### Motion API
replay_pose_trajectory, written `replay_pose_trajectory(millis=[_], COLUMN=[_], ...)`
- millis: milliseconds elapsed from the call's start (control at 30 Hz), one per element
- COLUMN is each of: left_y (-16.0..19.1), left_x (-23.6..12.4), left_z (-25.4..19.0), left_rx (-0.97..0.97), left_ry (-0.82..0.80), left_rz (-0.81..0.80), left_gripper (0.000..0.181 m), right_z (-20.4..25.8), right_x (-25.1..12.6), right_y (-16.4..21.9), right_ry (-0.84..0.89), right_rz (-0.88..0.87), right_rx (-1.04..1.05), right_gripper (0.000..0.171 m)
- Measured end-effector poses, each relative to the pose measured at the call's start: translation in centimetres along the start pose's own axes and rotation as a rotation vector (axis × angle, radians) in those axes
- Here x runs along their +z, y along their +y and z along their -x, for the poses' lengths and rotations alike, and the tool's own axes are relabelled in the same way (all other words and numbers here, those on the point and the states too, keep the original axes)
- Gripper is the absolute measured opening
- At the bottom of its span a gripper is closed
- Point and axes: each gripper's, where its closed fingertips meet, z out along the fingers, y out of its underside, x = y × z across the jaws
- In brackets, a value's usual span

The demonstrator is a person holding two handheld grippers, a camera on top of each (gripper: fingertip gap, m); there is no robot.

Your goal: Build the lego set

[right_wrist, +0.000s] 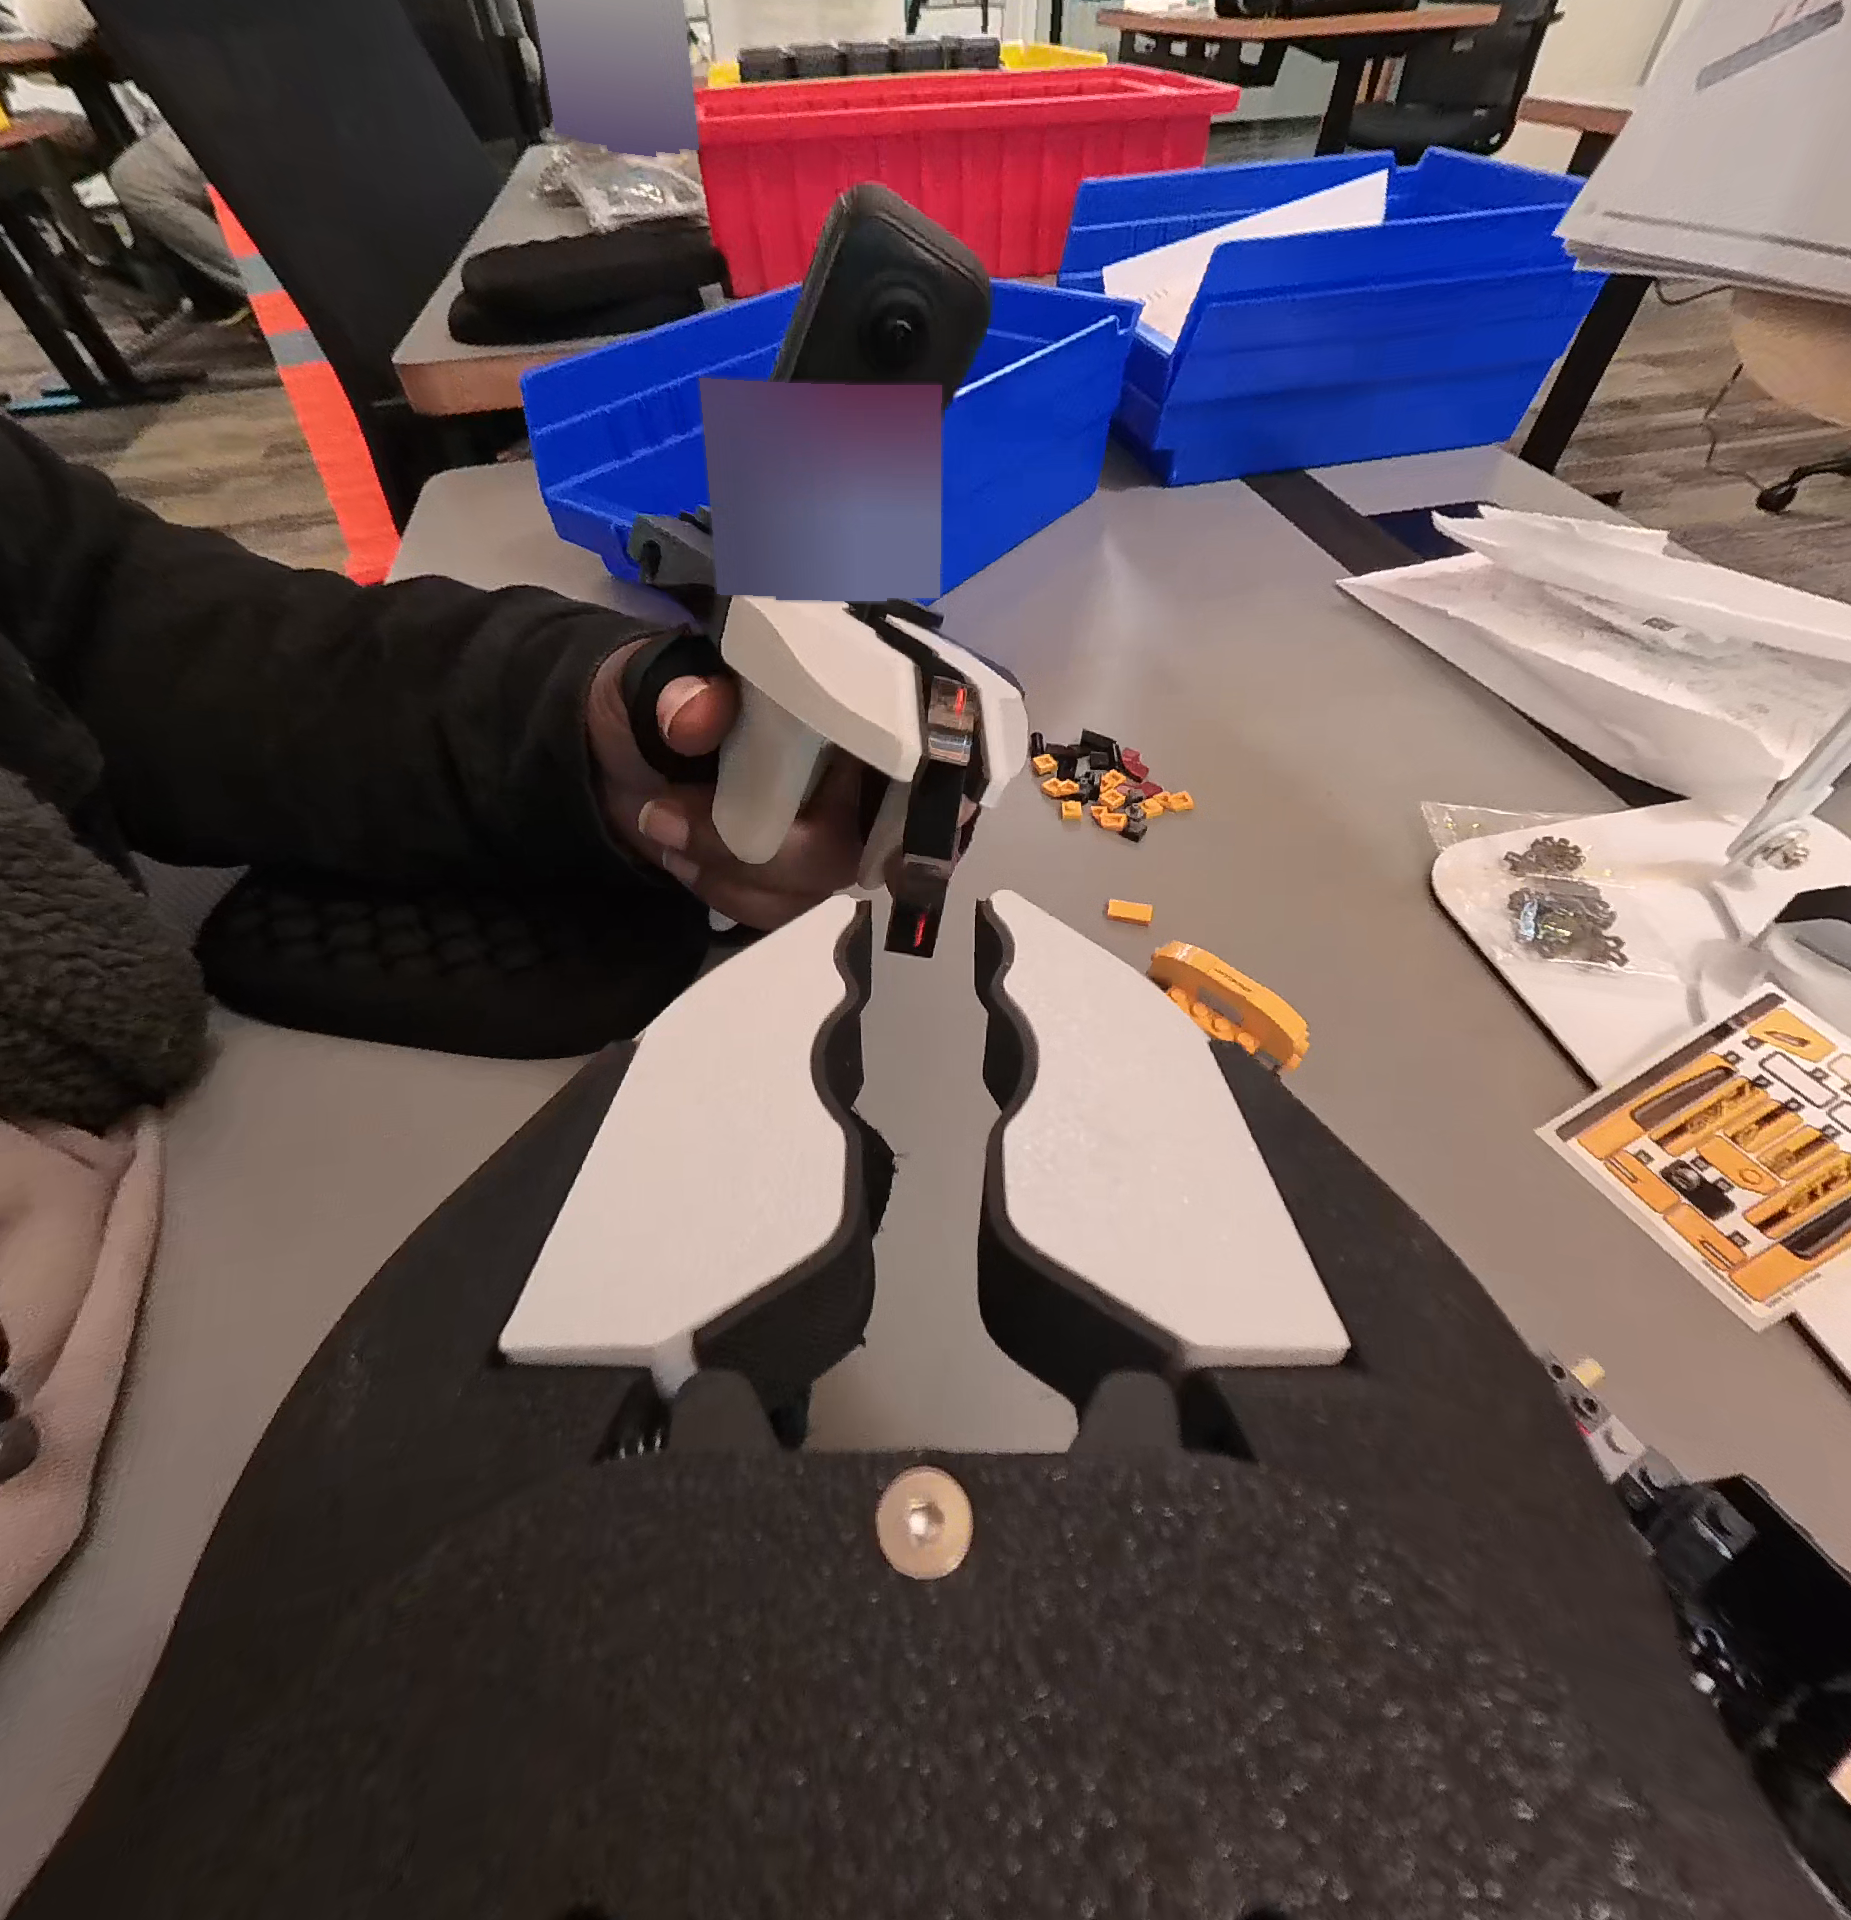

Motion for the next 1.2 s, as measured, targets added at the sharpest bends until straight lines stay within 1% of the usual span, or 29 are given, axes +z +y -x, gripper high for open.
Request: replay_pose_trajectory(millis=[33, 200, 367, 400, 500, 600, 767, 867, 1000, 1200], left_y=[0.0, -0.2, 0.1, 0.2, 0.5, 1.0, 1.4, 1.9, 2.0, 1.8], left_x=[0.0, -0.1, -0.1, -0.1, -0.2, -0.1, -0.5, -0.8, -0.9, -0.7], left_z=[-0.1, -0.2, 0.0, 0.1, 0.6, 1.1, 2.7, 3.4, 3.6, 3.3], left_rx=[-0.002, 0.006, 0.0, -0.006, -0.037, -0.069, -0.14, -0.163, -0.18, -0.133], left_ry=[0.005, 0.012, 0.002, -0.002, -0.02, -0.049, -0.124, -0.161, -0.179, -0.179], left_rz=[-0.004, -0.011, 0.016, 0.025, 0.049, 0.077, 0.093, 0.115, 0.127, 0.131], left_gripper=[0.01, 0.011, 0.011, 0.012, 0.024, 0.028, 0.021, 0.011, 0.01, 0.01], right_z=[0.1, 0.1, -0.3, -0.5, -1.4, -2.2, -3.3, -3.6, -3.8, -3.8], right_x=[0.0, 0.0, 0.1, 0.1, 0.1, 0.2, 0.5, 0.6, 0.7, 0.7], right_y=[0.0, -0.2, 0.2, 0.3, 0.7, 1.2, 2.3, 2.7, 2.7, 2.4], right_ry=[-0.002, 0.012, 0.035, 0.05, 0.12, 0.203, 0.362, 0.412, 0.435, 0.421], right_rz=[-0.003, -0.013, 0.016, 0.022, 0.058, 0.104, 0.217, 0.265, 0.278, 0.261], right_rx=[-0.002, -0.016, -0.03, -0.042, -0.101, -0.204, -0.499, -0.627, -0.667, -0.621], right_gripper=[0.019, 0.01, 0.009, 0.008, 0.008, 0.008, 0.008, 0.008, 0.008, 0.008])
